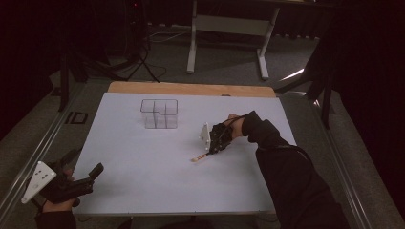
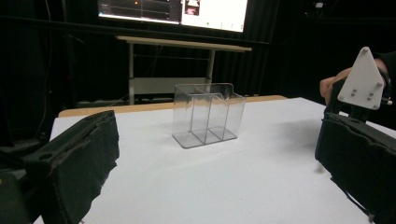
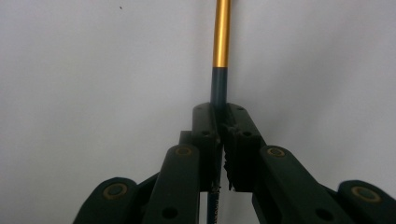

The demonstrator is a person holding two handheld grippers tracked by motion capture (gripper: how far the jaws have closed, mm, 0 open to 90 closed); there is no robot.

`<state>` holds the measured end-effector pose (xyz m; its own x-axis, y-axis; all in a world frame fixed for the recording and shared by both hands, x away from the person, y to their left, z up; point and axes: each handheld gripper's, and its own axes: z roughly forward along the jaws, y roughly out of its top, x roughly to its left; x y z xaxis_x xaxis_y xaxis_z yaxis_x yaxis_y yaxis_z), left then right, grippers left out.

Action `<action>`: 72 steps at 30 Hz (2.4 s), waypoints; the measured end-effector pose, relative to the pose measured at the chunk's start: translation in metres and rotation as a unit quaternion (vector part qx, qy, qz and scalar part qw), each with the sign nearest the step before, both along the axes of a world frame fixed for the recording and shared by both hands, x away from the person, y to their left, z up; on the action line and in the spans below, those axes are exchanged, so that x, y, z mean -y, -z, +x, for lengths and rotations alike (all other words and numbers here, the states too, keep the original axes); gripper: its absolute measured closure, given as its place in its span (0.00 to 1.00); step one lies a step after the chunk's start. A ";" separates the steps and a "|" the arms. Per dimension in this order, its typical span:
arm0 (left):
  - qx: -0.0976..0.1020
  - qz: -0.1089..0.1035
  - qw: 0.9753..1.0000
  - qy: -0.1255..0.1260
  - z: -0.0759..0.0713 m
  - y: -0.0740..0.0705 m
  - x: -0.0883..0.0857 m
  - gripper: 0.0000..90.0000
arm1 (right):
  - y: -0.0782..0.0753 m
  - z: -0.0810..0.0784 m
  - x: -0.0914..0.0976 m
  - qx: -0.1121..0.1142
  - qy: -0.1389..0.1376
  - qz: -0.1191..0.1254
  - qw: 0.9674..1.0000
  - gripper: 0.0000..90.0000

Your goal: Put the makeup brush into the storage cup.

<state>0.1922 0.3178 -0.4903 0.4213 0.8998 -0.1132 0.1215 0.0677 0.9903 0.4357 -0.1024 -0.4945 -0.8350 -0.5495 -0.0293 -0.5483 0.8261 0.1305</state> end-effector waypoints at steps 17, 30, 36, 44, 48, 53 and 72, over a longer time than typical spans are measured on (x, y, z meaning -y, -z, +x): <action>0.003 -0.002 1.000 0.017 0.004 -0.003 0.007 0.00 | -0.035 -0.016 0.014 -0.027 0.133 0.047 0.990 0.93; -0.005 -0.009 0.999 0.041 0.014 -0.004 0.014 0.00 | -0.031 -0.019 0.033 -0.094 0.329 0.032 0.939 0.93; -0.010 -0.015 0.998 0.052 0.020 -0.005 0.018 0.00 | -0.029 -0.019 0.043 -0.130 0.397 0.053 0.907 0.93; -0.017 -0.015 0.997 0.068 0.027 -0.004 0.025 0.00 | -0.030 -0.028 0.052 -0.160 0.438 0.100 0.879 0.93; -0.023 -0.017 0.997 0.074 0.030 -0.006 0.027 0.00 | -0.031 -0.036 0.056 -0.183 0.441 0.137 0.868 0.93; -0.023 -0.017 0.996 0.081 0.032 -0.008 0.031 0.00 | -0.027 -0.042 0.065 -0.199 0.467 0.162 0.846 0.93; -0.057 -0.014 0.989 0.134 0.049 -0.005 0.053 0.00 | -0.028 -0.085 0.091 -0.138 0.501 0.380 0.765 0.93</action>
